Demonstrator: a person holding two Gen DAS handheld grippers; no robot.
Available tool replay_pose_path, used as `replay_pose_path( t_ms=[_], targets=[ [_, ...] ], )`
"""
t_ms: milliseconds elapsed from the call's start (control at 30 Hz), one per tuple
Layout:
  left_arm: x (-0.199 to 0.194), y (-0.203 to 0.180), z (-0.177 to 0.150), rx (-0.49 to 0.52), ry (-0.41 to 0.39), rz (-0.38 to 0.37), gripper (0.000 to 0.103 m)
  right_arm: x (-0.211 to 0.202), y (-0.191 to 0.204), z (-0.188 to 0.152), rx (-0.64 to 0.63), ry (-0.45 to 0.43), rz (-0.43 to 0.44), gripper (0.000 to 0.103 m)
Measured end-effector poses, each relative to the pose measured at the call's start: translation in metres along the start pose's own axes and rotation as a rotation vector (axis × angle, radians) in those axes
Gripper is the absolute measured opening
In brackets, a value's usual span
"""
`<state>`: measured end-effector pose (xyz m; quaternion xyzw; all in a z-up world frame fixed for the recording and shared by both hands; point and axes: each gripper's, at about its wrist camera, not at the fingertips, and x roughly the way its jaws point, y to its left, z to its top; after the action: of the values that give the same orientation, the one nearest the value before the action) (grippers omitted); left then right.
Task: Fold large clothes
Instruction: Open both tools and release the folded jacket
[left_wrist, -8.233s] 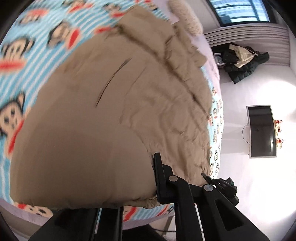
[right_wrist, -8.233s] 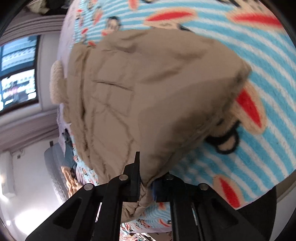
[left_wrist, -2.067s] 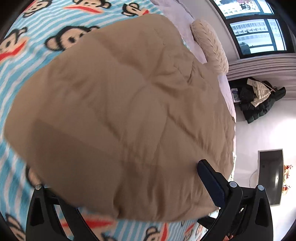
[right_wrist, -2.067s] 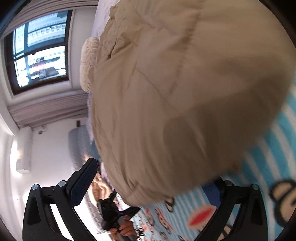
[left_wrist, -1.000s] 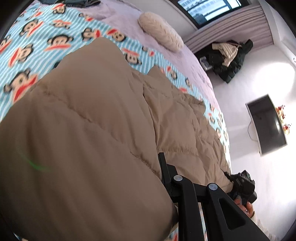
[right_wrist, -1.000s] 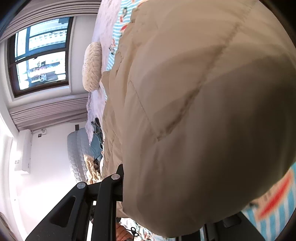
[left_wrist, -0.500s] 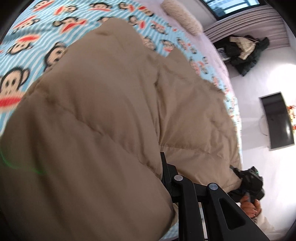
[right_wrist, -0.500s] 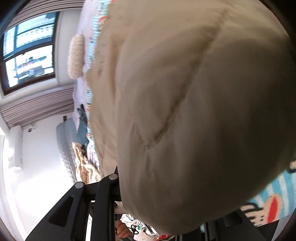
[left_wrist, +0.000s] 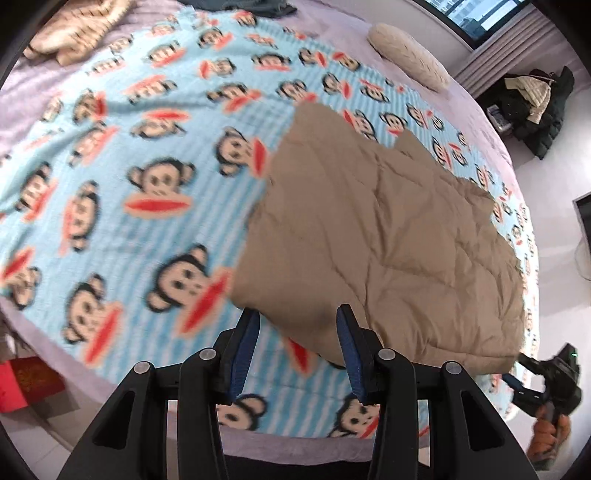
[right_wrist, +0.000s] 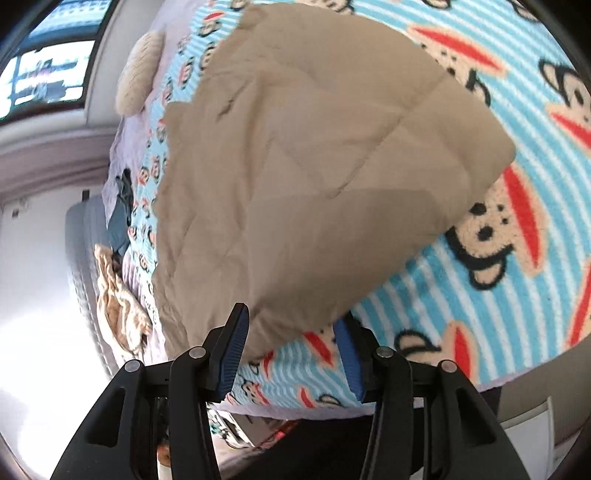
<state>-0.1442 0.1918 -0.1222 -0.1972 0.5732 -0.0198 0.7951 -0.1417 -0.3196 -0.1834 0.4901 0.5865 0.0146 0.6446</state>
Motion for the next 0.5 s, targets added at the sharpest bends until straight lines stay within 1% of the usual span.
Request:
replay_pose_path(
  t_ms=[33, 100, 200, 333, 467, 500],
  targets=[
    [-0.006, -0.002, 0.002, 0.006, -0.019, 0.01, 0.045, -0.002, 0.005, 0.002, -0.015, 0.001, -0.001, 0.049],
    [-0.014, -0.006, 0.009, 0.016, -0.043, 0.016, 0.045, -0.004, 0.015, -0.014, -0.043, 0.007, 0.01, 0.047],
    [-0.014, -0.013, 0.019, 0.036, -0.047, 0.011, 0.045, -0.002, 0.033, -0.021, -0.118, 0.012, 0.0, 0.047],
    [0.012, -0.018, 0.03, 0.059, 0.023, -0.002, 0.045, 0.009, 0.052, -0.026, -0.195, 0.027, -0.03, 0.047],
    [0.058, -0.018, 0.032, 0.116, 0.104, 0.075, 0.045, 0.028, 0.072, -0.029, -0.261, 0.049, -0.097, 0.047],
    [0.065, -0.017, 0.031, 0.122, 0.118, 0.082, 0.045, 0.037, 0.082, -0.03, -0.293, 0.056, -0.13, 0.047]
  ],
)
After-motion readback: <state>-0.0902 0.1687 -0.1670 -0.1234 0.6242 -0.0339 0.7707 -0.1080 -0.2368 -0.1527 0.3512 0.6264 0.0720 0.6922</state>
